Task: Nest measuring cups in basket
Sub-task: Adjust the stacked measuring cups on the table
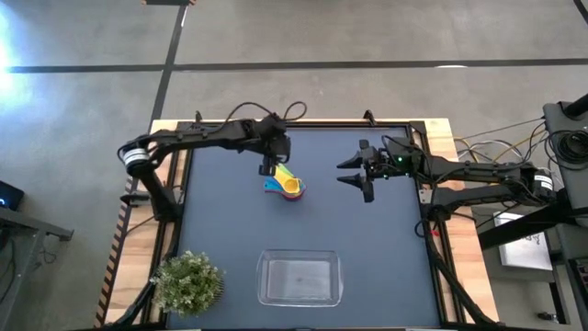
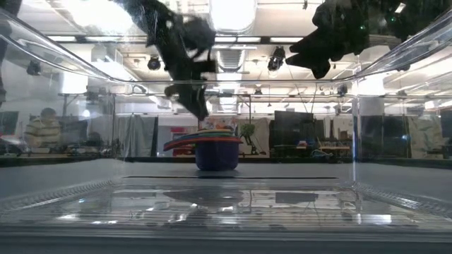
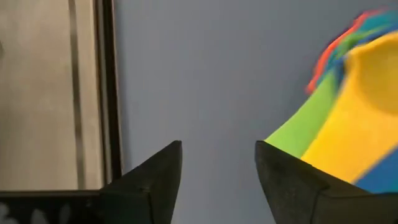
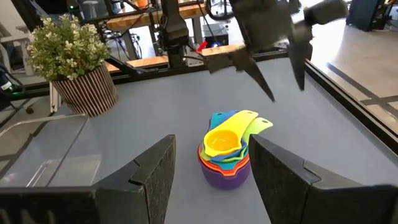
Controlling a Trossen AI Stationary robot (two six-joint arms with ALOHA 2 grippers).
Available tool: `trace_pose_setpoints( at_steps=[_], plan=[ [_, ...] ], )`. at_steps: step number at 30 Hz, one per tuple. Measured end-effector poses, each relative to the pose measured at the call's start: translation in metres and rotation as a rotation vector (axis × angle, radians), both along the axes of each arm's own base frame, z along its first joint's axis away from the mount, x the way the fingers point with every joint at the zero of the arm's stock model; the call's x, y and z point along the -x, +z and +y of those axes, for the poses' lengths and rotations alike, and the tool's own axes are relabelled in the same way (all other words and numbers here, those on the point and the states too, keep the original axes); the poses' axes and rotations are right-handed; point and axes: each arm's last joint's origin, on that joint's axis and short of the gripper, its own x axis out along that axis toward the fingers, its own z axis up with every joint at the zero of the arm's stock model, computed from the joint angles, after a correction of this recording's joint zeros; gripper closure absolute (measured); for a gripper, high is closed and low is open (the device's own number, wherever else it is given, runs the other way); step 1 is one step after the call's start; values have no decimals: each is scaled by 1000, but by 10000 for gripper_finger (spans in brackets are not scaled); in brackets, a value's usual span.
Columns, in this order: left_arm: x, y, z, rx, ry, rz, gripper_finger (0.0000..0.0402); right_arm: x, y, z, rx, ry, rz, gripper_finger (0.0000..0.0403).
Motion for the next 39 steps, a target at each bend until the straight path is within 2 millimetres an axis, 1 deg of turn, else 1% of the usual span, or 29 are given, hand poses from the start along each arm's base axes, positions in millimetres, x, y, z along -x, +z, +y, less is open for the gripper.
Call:
trace_pose_setpoints(
  at_steps=[3,7,11,14,18,23,26,31,34,39],
  plan=[
    [-5,-16,6,16,18,33,241,0,-1,0,6,2,2,213],
    [-20,-36,13,21,27,76,278,0,-1,0,20,5,3,213],
    [-33,-40,24,26,39,79,303,0,-1,0,22,6,4,213],
    [-40,-43,29,33,14,111,309,0,-2,0,23,14,5,213],
    [-48,-48,33,64,-26,227,309,0,-2,0,34,17,12,213],
    [-52,-63,35,140,-40,395,305,1,-2,0,44,20,12,213],
    [-51,-64,33,212,-28,448,306,1,-2,0,46,20,12,213],
    [-47,-58,25,279,27,452,306,1,-3,0,55,23,15,213],
    [-47,-48,14,288,41,441,306,1,-3,0,55,22,16,213],
    [-50,-45,-7,294,16,465,306,1,-3,0,51,22,18,213]
  ],
)
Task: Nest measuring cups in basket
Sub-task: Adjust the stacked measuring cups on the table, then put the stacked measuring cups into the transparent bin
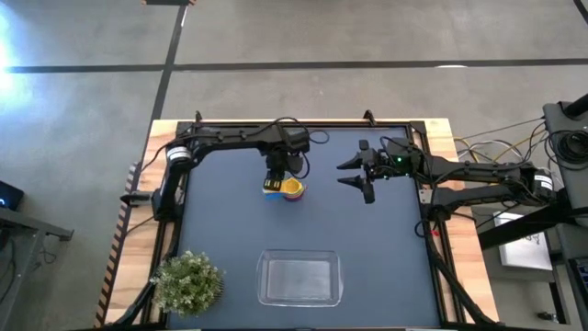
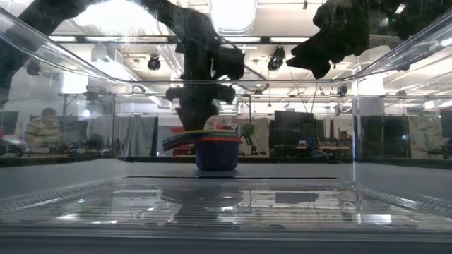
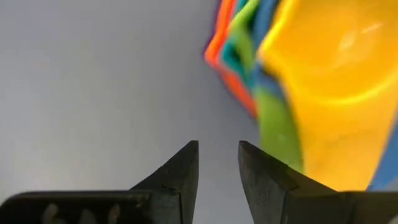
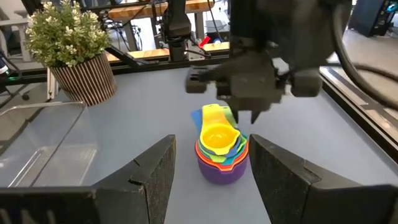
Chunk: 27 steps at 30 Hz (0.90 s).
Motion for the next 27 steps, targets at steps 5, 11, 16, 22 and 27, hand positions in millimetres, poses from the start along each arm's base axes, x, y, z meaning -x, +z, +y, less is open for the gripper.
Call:
trace_pose_setpoints(
  at_steps=[5,11,16,22,27],
  plan=[
    [4,21,-7,-18,32,-61,306,0,0,0,-5,-1,0,213],
    [21,59,-14,-74,130,-185,306,0,0,0,-13,-2,5,213],
    [29,54,-45,-72,197,-264,306,0,-1,0,-2,0,6,213],
    [44,33,-69,-77,181,-279,280,0,-1,0,13,4,6,213],
    [47,32,-71,-64,202,-299,211,0,-1,0,14,4,8,213]
  ],
)
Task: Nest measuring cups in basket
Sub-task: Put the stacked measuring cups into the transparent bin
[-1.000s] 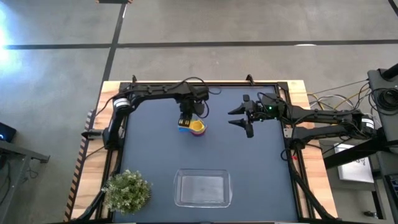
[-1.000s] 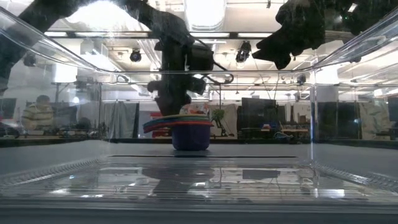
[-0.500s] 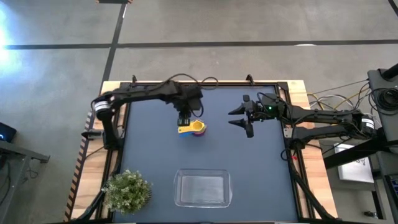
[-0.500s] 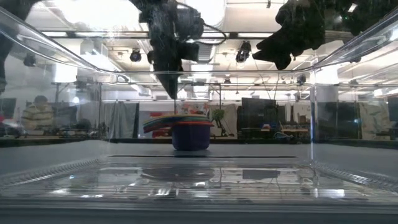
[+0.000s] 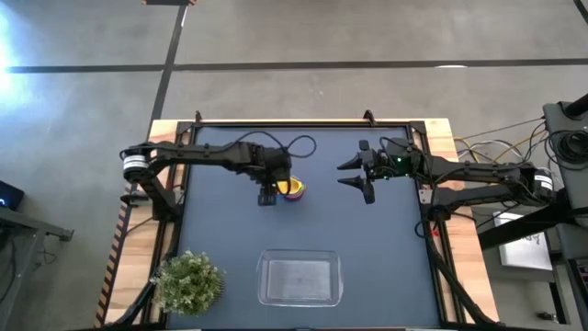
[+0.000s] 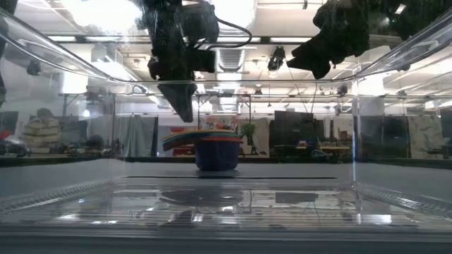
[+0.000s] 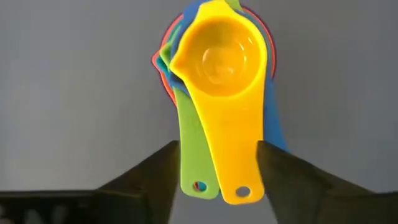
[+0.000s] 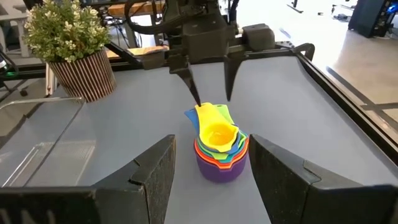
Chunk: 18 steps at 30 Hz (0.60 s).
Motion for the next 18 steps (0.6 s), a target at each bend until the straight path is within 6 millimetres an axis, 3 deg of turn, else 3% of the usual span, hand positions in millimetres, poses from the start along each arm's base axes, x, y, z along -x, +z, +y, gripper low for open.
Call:
trace_pose_setpoints(
  at_steps=[11,18],
  plan=[
    [-9,-9,0,19,7,-15,21,0,-1,0,7,2,4,213],
    [-13,-19,1,30,8,14,11,0,-2,0,9,2,5,213]
  ],
)
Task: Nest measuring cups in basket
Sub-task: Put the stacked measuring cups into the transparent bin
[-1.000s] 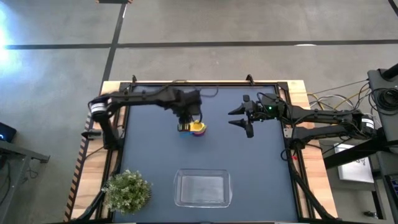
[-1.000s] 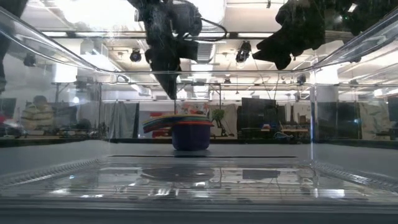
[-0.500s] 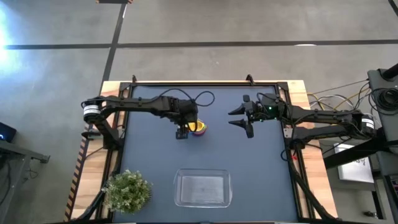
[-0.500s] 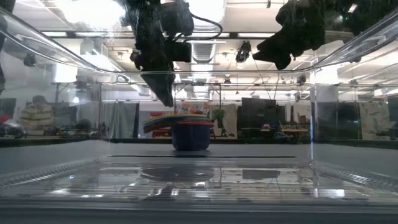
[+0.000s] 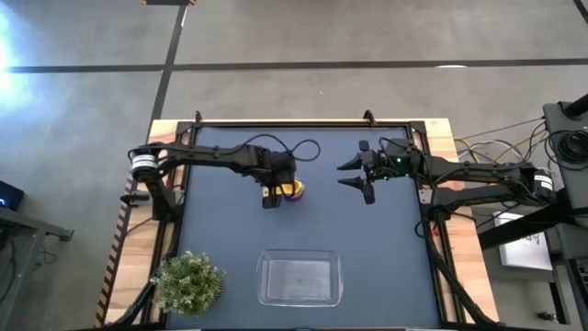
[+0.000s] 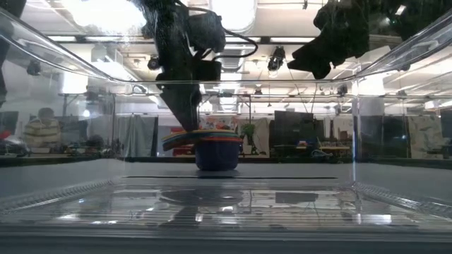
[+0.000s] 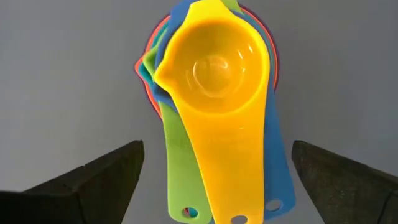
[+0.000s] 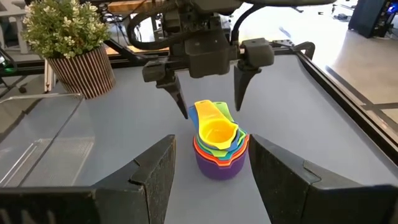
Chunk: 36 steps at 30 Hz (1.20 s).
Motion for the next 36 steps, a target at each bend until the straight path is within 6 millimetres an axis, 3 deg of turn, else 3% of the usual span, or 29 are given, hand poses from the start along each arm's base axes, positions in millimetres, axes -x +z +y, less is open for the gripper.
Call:
trace_pose_setpoints(
  at_steps=[19,32,36],
  plan=[
    [2,-27,19,12,-21,139,25,0,-1,0,-3,-1,3,213],
    [4,-27,25,1,-50,145,188,0,-2,0,-5,-1,6,213],
    [3,-27,25,-1,-50,141,220,1,-2,0,-5,-1,7,213]
  ],
)
